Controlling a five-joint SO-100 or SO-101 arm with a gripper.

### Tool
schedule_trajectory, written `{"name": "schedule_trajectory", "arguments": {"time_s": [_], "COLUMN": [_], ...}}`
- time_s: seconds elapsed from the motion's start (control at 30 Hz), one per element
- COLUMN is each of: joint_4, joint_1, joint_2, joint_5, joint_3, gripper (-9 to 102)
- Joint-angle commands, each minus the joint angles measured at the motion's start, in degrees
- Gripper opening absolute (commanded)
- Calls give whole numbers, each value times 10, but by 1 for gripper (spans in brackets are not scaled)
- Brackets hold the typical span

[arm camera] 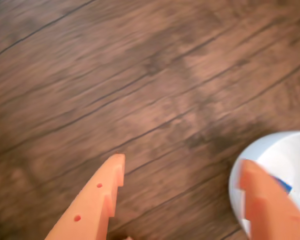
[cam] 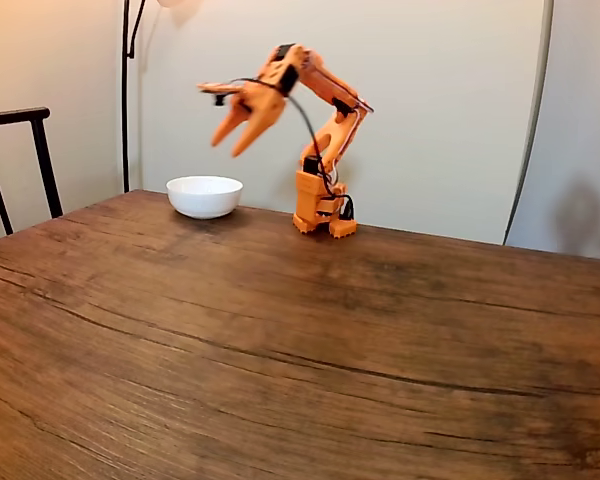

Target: Grasp the cube and drop it in the bowl

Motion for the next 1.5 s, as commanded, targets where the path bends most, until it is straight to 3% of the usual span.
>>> {"name": "schedule_trajectory", "arguments": {"time_s": [0.0,0.13,0.43,0.83,1.47], "joint_4": [39,84,85,81,-141], "joint_1": [-19,-33,-138,-254,-272], "joint_2": [81,163,329,545,541], "joint_5": [-1,1,0,5,-2], "joint_3": [-23,-2,146,337,604], "gripper": [17,10,0,0,0]}}
